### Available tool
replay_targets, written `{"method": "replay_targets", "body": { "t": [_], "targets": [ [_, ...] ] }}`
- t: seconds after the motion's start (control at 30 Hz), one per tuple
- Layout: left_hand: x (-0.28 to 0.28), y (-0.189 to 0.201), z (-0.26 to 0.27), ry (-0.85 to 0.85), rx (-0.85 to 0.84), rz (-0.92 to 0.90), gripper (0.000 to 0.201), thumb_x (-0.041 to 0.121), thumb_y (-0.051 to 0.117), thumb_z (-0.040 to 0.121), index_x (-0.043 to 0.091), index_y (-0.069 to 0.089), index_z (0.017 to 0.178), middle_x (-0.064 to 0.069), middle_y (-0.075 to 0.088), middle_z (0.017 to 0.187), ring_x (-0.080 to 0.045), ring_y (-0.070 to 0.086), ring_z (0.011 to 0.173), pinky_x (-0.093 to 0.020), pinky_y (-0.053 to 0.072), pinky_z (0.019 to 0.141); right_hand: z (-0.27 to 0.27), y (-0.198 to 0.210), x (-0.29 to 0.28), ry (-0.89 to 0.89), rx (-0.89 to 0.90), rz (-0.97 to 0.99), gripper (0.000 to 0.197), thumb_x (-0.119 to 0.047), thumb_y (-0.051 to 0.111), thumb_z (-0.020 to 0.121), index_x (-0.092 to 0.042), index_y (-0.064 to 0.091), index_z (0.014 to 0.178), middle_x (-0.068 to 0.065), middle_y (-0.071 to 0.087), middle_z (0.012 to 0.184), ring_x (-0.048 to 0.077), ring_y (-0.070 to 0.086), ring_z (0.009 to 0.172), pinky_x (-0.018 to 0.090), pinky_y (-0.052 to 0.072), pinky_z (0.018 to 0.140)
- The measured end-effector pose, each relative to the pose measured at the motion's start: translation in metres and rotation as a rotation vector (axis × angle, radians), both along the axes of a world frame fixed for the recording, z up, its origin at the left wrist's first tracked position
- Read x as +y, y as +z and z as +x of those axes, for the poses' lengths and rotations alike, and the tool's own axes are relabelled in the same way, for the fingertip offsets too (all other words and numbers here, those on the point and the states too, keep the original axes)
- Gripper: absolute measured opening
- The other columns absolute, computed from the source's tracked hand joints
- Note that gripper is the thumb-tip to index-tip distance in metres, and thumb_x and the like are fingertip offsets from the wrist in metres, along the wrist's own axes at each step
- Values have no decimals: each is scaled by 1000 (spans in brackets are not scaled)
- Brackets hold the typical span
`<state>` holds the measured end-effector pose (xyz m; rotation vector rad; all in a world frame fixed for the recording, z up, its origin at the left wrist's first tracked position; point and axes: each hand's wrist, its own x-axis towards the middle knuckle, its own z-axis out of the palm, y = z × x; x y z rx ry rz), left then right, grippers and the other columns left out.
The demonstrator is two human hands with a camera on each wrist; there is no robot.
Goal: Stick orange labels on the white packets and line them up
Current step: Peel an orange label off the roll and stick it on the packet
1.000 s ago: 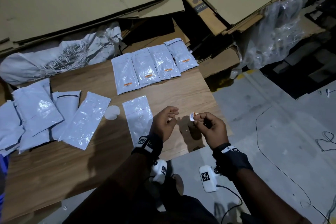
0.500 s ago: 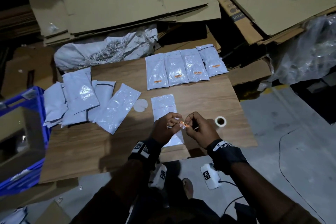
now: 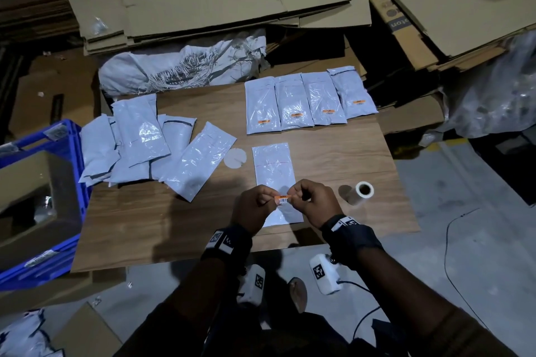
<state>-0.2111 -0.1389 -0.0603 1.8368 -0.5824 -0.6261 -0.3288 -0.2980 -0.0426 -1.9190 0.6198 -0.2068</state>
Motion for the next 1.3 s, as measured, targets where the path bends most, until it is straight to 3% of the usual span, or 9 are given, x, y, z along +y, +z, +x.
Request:
{"method": "replay_targets", "body": {
  "t": [0.1,0.2,0.37,0.47,0.6,0.8,0.87,1.03,1.3],
  "targets": [
    [1,-3,2,17,36,30,11,34,70,71,36,75,80,2,69,61,-23,70,68,-48,57,75,3,-4,0,-17,18,23,14,-6,74,83,-17,70,75,3,68,72,7,52,62,28,46,65],
    [0,-7,3,27,51,68,8,34,71,72,37,75,78,2,71,62,-22,73,70,-42,58,74,5,-12,0,-49,56,82,11,-8,76,82,-17,72,76,3,66,69,9,53,63,28,46,64],
    [-4,-14,6,23,80,148,11,20,77,82,28,75,75,0,75,67,-15,75,68,-31,58,69,9,-21,0,-70,146,112,10,-9,77,84,-17,75,78,-6,65,67,8,56,61,25,47,63],
    [-8,-19,8,34,106,213,11,11,78,84,19,74,76,-3,76,68,-13,74,65,-23,54,63,13,-27,1,-87,205,122,9,-10,78,83,-17,75,77,-4,68,66,12,62,61,31,57,64],
    [-14,-28,11,32,94,302,10,12,78,82,18,74,76,-1,75,67,-12,73,65,-20,50,56,17,-33,3,-146,280,155,4,-2,74,84,-2,73,80,3,67,63,1,61,48,21,51,52],
    [-15,-41,17,-77,-12,461,5,20,81,81,20,77,79,5,74,74,-13,69,73,-27,54,66,21,-46,6,-192,318,169,23,0,76,76,-18,65,83,7,70,68,23,70,59,29,57,55],
    [-12,-45,17,-73,-2,462,7,20,82,81,21,75,78,6,72,73,-11,67,73,-27,53,67,22,-48,7,-181,324,140,28,0,76,75,-21,61,83,10,71,71,20,66,59,25,53,57],
    [-11,-52,18,-93,-68,484,17,23,80,81,30,69,71,11,70,74,-12,67,76,-30,57,70,25,-60,8,-188,333,127,27,-1,74,71,-21,59,83,8,68,65,29,69,65,37,60,63],
    [-15,-56,17,-102,-117,542,19,25,75,78,35,64,67,11,68,75,-16,67,77,-33,59,66,32,-68,11,-161,427,24,26,-18,80,75,-22,56,85,-2,67,74,22,64,75,29,48,65]
  ]
}}
